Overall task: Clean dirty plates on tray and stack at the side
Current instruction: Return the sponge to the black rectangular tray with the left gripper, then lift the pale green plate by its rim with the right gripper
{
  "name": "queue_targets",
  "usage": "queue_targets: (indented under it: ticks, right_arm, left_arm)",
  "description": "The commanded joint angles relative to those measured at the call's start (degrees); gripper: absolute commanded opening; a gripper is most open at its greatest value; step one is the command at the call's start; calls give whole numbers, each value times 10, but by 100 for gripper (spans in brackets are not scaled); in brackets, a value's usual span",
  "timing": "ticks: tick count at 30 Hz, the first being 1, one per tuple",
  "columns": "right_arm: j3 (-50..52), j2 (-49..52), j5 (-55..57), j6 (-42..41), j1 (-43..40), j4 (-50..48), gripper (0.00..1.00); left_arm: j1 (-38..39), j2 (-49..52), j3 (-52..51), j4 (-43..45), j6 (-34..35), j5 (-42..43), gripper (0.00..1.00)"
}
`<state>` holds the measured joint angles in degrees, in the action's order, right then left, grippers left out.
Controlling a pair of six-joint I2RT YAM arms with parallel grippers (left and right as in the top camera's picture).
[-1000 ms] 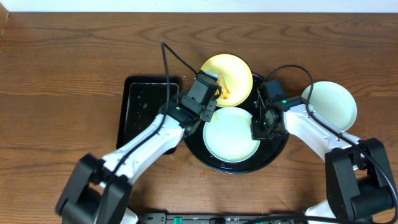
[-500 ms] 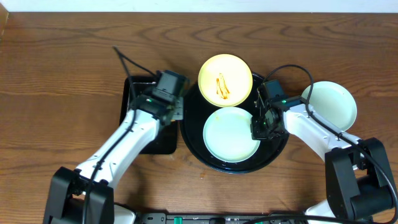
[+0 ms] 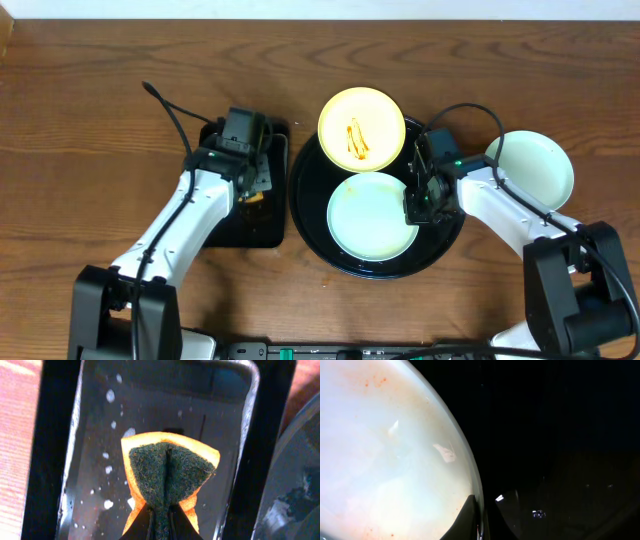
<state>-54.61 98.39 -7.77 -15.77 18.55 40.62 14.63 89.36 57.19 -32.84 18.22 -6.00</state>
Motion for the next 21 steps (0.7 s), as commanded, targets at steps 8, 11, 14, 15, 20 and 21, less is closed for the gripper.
queue_targets:
  ticks: [8,11,14,15,20,21]
  right_arm:
    - [10,-121,-2,38,-2,-19,1]
    - [10,-137,17,39,-2,-20,1]
    - [10,-144,35,47,-1,-28,1]
    - [10,-147,47,52,-2,-32,1]
    - [10,-175,113,65,-1,-44,1]
    - [10,-183,118,77,-1,-47,1]
  left_arm:
    - [-3,7,-7,-1,6,7,8]
    - [-3,7,-7,-1,6,9,8]
    - [-3,7,-7,-1,6,9,8]
    - [-3,7,-7,-1,6,9,8]
    - [-3,7,-7,-1,6,9,8]
    - [-3,7,-7,-1,6,9,8]
